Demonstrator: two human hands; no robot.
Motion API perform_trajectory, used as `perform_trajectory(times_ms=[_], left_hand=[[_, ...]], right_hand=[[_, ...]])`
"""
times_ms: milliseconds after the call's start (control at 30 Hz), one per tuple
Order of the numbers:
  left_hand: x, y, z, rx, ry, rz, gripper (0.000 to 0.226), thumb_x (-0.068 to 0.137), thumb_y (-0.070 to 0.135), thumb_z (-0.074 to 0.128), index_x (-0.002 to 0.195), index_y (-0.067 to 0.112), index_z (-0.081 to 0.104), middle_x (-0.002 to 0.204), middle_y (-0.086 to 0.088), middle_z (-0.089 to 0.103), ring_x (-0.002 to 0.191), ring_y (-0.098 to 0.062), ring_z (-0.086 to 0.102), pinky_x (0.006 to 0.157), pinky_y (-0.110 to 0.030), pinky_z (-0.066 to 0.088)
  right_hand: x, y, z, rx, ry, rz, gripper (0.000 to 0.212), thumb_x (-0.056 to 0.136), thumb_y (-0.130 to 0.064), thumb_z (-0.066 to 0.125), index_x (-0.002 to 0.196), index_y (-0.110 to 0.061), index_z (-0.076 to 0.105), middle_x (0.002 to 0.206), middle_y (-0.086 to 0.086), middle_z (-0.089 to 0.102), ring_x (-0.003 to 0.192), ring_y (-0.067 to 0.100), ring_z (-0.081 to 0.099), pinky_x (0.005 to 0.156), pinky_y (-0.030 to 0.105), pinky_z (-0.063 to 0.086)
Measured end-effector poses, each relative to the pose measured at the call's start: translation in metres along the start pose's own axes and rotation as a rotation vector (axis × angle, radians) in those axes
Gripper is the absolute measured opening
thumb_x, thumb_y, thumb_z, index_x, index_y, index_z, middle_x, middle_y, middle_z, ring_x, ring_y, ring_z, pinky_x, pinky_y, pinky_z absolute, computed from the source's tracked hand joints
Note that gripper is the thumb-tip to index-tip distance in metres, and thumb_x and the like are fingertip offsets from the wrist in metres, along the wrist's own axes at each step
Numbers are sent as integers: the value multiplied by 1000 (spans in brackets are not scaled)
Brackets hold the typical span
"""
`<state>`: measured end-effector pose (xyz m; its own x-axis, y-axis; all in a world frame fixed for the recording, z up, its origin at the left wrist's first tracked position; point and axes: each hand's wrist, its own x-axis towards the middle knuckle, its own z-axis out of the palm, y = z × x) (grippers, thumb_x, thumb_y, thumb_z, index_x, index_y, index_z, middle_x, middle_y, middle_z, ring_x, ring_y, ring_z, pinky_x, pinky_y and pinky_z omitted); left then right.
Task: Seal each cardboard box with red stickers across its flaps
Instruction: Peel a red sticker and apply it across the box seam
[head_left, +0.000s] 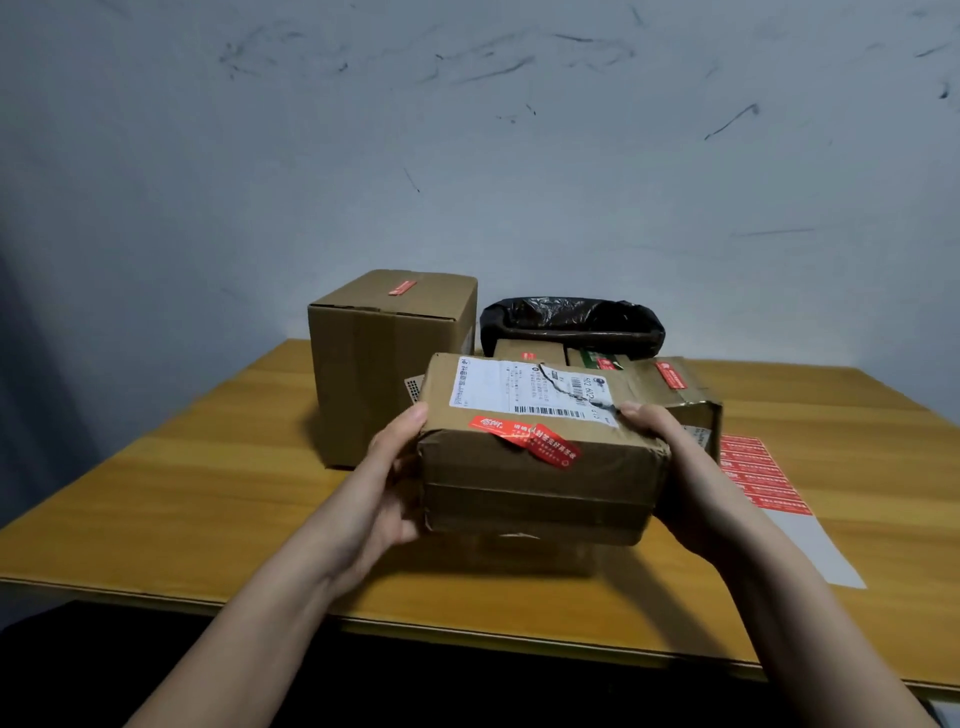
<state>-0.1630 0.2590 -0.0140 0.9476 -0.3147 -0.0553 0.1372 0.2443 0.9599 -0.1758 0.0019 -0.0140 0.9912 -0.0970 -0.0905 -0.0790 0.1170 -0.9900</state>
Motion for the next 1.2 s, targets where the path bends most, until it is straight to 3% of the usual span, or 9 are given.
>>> perform_trajectory(times_ms=[133, 267, 367, 433, 567, 700, 933, 1067, 1200], left_hand=[[-5, 7, 2, -94, -100, -78, 46, 74, 48, 55, 114, 28, 65, 105, -3, 73, 98, -23, 69, 74, -45, 57], [-6, 6, 0, -140, -71, -88, 50, 73, 47, 56, 118, 25, 64, 110, -7, 71, 105, -29, 66, 71, -47, 58], [-4, 7, -1, -150, -40, -77, 51, 73, 47, 57, 118, 25, 63, 108, -7, 72, 105, -28, 67, 71, -49, 58], [-2, 8, -1, -139, -35, -64, 52, 72, 48, 57, 118, 26, 62, 109, -6, 72, 104, -28, 67, 72, -49, 58], [5, 11, 3, -111, -33, -41, 50, 71, 49, 57, 115, 28, 63, 101, -4, 73, 99, -26, 68, 67, -45, 59], [9, 11, 5, -92, -34, -27, 52, 72, 51, 56, 118, 27, 64, 96, -3, 74, 92, -22, 69, 71, -43, 58], [12, 9, 4, -71, 11, -34, 52, 69, 52, 59, 115, 28, 67, 101, -5, 71, 98, -26, 66, 86, -56, 52], [15, 8, 4, -67, 13, -23, 55, 68, 50, 60, 118, 29, 64, 96, -3, 72, 95, -26, 67, 85, -57, 52], [17, 7, 3, -23, 16, -7, 58, 70, 47, 71, 123, 28, 59, 109, -8, 70, 96, -27, 68, 84, -58, 53]], right_hand=[[-7, -7, -1, -56, -10, 11, 43, 88, -53, 52, 115, -21, 61, 88, 6, 71, 80, 20, 62, 68, 32, 46], [-7, -15, 3, -262, 99, -87, 54, 88, -63, 47, 122, -23, 57, 118, 4, 66, 102, 18, 62, 80, 31, 46], [-9, -13, 5, -415, 352, -517, 33, 91, -51, 55, 115, -29, 59, 120, -4, 63, 104, 5, 57, 85, 28, 47], [-14, -15, 11, -595, 478, -859, 27, 91, -43, 54, 108, -25, 64, 109, -7, 63, 103, 10, 58, 87, 37, 49], [-27, -30, 42, -965, 355, -1195, 31, 92, -38, 50, 101, -16, 71, 99, -1, 63, 94, 20, 56, 82, 38, 43], [-24, -28, 63, -1177, 202, -1172, 41, 88, -51, 50, 104, -20, 70, 99, -2, 63, 90, 16, 53, 75, 34, 46], [-15, -23, 66, -1154, 174, -1101, 34, 88, -46, 48, 101, -24, 71, 97, -4, 63, 93, 15, 53, 75, 35, 48], [-12, -24, 66, -1096, 145, -1034, 38, 86, -50, 46, 99, -25, 72, 97, -6, 63, 95, 10, 49, 80, 30, 42], [-11, -26, 67, -1057, 123, -1014, 36, 85, -50, 48, 96, -25, 72, 96, -7, 62, 94, 9, 48, 80, 24, 38]])
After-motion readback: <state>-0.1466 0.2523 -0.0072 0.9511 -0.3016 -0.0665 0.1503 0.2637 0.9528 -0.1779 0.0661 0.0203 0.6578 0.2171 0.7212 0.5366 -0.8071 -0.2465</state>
